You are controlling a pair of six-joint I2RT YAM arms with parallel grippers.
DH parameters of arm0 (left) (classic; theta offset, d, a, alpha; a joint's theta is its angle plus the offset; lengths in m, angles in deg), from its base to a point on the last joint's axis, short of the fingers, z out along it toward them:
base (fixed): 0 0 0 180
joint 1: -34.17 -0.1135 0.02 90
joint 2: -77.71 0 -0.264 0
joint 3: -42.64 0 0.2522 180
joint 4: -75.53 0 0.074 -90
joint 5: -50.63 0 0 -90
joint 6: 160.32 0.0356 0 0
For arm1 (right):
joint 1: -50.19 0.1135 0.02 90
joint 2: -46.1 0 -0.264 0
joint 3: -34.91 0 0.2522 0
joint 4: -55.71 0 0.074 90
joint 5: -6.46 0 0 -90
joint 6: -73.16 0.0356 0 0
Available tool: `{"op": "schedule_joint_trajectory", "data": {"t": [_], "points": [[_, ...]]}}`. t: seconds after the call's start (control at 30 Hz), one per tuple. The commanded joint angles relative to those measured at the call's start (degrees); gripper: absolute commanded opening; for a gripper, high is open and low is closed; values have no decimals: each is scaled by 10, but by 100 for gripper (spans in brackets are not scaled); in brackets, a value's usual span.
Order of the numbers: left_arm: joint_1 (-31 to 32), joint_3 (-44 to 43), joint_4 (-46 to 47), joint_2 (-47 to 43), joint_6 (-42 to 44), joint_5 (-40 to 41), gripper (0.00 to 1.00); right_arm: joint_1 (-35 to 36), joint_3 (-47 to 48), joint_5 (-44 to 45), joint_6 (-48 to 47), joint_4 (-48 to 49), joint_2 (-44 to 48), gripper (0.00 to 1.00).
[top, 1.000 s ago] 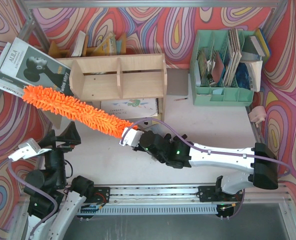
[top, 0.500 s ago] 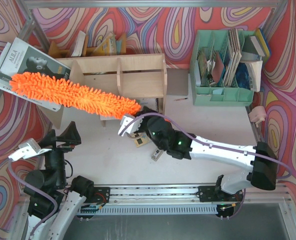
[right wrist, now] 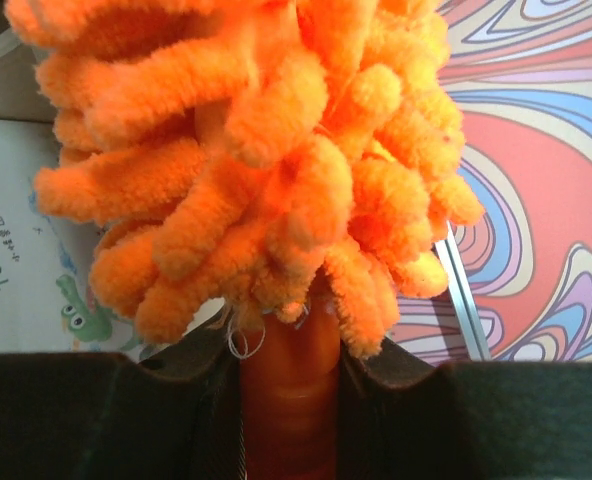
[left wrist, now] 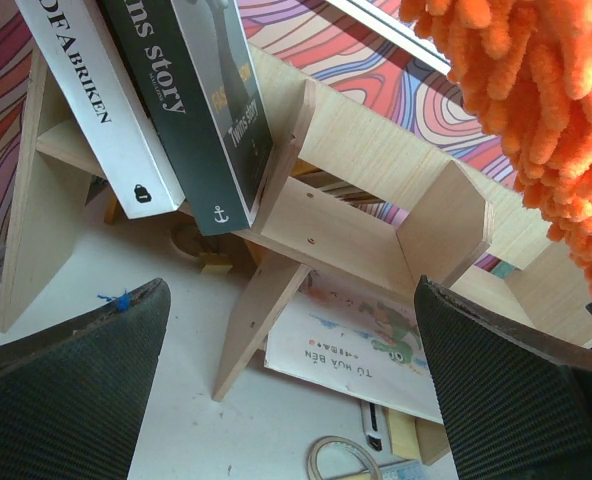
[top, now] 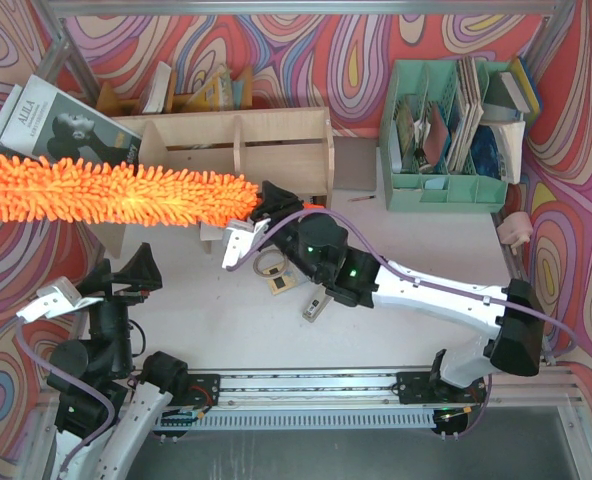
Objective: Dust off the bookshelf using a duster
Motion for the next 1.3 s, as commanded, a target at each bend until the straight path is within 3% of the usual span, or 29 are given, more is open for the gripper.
{"op": "schedule_joint_trajectory", "data": {"t": [0.0,0.7,1.27], "points": [[-5,-5,1,-9,-4,-12,99,-10,48,-35,-43,42,-12,0],[-5,-13,-11,-9,-5,-36,98,-53,144,-56,-56,14,-134,0],[-5,-26,-39,-9,-8,-31,98,-63,51,-18,-55,18,-140,0]]}}
